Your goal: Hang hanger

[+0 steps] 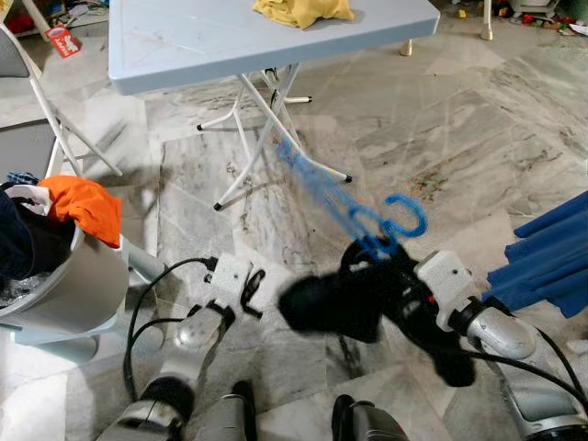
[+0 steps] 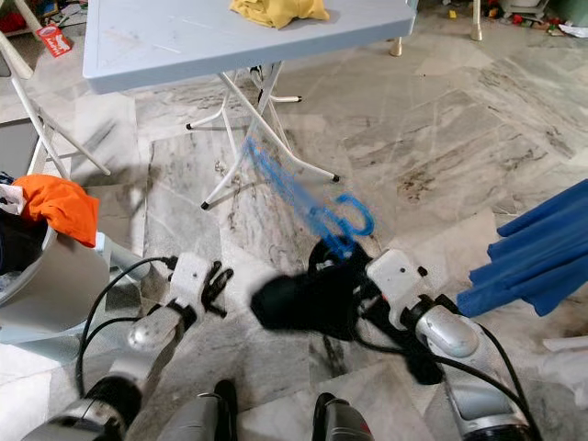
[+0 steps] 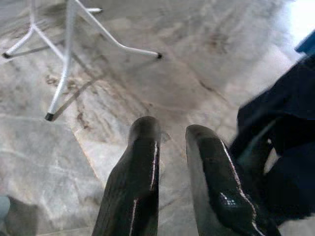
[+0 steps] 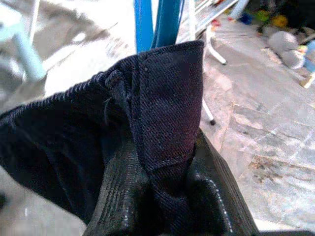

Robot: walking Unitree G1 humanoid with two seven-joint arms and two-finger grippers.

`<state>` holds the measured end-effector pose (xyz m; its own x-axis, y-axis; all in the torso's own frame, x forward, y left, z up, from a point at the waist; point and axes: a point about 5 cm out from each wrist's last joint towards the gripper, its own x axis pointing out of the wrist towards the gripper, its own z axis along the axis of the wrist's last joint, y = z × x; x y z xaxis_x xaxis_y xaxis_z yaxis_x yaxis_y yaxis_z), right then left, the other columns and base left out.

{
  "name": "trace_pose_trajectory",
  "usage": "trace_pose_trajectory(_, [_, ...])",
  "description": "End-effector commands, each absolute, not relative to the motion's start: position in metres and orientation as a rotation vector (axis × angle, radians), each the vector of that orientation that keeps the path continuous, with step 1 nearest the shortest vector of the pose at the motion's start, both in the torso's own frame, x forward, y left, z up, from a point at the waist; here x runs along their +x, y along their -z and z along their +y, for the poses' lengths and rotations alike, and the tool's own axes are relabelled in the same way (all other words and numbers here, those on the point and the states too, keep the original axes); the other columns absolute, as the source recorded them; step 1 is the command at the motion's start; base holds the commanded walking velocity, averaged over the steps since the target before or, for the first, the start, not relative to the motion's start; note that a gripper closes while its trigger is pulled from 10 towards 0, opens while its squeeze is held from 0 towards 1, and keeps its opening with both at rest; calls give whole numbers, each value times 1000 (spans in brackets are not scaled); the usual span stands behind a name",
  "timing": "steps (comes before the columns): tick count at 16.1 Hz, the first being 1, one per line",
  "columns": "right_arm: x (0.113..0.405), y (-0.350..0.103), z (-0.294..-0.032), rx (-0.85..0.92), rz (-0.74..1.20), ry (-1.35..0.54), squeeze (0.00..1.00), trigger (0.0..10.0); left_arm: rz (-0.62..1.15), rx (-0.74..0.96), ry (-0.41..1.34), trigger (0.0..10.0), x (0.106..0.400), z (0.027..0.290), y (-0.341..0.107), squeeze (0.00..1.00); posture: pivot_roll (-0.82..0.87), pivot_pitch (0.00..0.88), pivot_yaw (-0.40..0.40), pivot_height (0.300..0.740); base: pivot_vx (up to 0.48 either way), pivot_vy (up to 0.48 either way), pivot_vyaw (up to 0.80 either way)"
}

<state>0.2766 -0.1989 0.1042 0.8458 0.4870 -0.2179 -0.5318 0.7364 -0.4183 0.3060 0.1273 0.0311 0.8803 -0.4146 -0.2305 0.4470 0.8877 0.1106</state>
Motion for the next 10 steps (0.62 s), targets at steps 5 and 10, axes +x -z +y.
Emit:
trace_pose_trajectory(5, [283,-102,-208,-768,147,-708,0,10000,163,326,628,10000,288,140,-27,1000,-105,232,12,740,0,0,0])
trace_pose_trajectory(10, [297,-96,-213,-983,202,-761,0,10000,17,435,845,10000,280,123,-40,1000,-100,233,5,740,0,0,0])
